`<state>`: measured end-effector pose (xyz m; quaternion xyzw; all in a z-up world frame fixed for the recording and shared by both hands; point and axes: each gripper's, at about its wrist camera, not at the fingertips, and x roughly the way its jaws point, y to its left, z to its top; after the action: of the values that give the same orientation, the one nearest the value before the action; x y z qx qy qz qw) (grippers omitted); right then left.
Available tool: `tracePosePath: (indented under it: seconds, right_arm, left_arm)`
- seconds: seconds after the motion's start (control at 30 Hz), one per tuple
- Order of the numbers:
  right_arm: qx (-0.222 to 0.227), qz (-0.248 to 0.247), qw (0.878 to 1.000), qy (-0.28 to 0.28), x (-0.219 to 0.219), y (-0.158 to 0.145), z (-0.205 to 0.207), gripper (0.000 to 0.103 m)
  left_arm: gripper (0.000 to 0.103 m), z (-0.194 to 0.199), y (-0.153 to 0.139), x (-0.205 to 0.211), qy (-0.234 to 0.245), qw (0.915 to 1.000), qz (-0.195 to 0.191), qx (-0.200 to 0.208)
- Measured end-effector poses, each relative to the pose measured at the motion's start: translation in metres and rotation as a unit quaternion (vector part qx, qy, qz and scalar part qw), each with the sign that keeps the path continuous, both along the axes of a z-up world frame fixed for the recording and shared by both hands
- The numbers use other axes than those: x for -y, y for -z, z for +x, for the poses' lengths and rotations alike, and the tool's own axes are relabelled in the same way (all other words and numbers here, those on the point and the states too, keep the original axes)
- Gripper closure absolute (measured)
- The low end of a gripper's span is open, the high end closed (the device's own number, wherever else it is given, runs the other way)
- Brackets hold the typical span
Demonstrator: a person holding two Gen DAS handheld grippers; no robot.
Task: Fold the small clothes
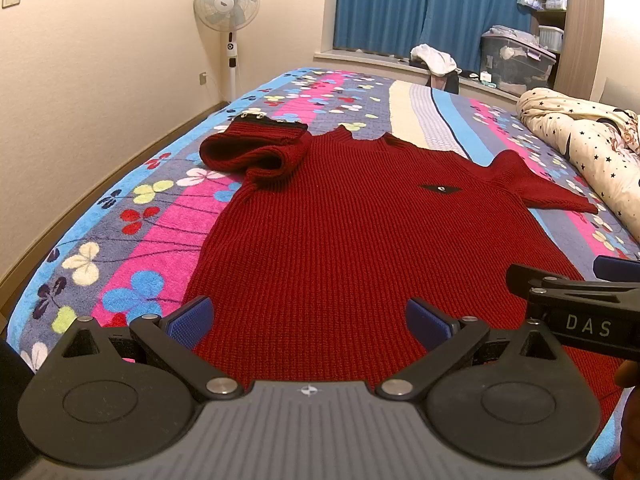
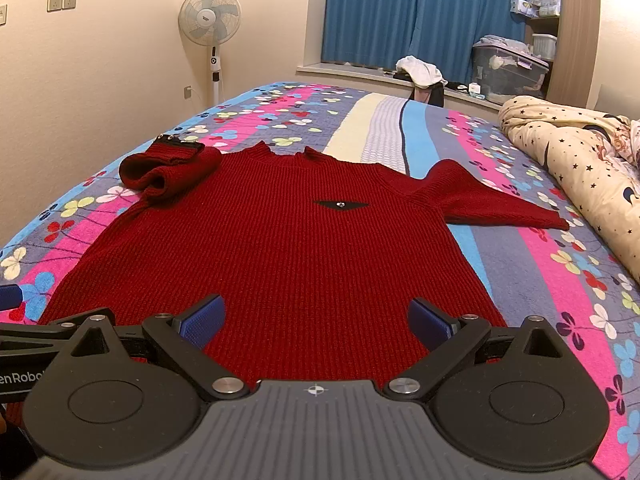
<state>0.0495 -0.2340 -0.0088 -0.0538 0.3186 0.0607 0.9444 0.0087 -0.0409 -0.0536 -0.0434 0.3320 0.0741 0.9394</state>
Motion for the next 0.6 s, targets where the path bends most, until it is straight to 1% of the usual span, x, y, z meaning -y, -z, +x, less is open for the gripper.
tracePosePath:
  seconds: [0.6]
  right_arm:
    - [-0.003, -0.006, 1.0, -0.001, 0.0007, -0.0001, 0.0001, 0.006]
  left_arm:
    - [0.001, 0.0007, -0.0007, -0.0024, -0.001, 1.0, 0.0, -0.001]
